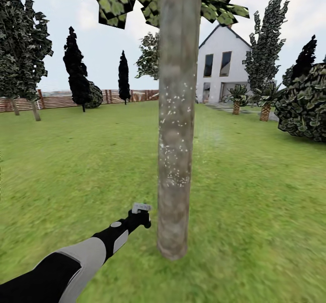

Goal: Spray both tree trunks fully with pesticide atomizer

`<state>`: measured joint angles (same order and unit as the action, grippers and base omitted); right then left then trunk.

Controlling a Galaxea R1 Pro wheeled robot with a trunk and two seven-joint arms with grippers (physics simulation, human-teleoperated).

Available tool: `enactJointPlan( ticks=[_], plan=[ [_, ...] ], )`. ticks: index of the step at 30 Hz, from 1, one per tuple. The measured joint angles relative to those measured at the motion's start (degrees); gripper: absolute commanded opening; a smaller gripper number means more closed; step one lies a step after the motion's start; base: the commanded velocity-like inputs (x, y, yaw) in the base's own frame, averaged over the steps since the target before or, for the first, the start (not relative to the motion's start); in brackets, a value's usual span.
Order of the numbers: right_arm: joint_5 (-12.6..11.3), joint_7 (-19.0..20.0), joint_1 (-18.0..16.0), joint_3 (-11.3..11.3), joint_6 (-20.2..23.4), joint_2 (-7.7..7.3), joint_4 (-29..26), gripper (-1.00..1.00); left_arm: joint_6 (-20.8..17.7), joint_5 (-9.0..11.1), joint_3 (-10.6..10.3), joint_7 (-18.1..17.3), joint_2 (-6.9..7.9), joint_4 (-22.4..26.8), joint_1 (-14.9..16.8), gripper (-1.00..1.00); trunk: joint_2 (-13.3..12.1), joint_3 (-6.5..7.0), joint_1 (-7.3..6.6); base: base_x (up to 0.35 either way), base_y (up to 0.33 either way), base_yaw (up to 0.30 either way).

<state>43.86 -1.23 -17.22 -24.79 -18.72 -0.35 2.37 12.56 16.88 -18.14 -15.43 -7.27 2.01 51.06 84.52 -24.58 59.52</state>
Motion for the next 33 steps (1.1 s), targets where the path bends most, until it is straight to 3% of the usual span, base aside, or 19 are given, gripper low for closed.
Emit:
enactJointPlan(
  ticks=[10, 24, 33],
  plan=[
    [0.00, 0.00, 0.00, 0.00, 0.00, 0.14, 0.08, 1.00, 0.00, 0.00, 0.00, 0.00, 0.06, 0.00, 0.00, -1.00, 0.00, 0.00, 0.00, 0.112, 0.328, -0.015],
    [0.00, 0.02, 0.02, 0.01, -0.02, 0.22, 0.09, 1.00, -0.09, 0.07, 0.01, 0.00, 0.24, 0.00, 0.00, -1.00, 0.00, 0.25, 0.00, 0.032, 0.349, -0.251],
    [0.00, 0.01, -0.01, 0.00, 0.00, 0.22, 0.09, 1.00, -0.09, 0.09, 0.01, 0.00, 0.24, 0.00, 0.00, -1.00, 0.00, 0.29, 0.00, 0.000, 0.350, -0.047]
  ],
)
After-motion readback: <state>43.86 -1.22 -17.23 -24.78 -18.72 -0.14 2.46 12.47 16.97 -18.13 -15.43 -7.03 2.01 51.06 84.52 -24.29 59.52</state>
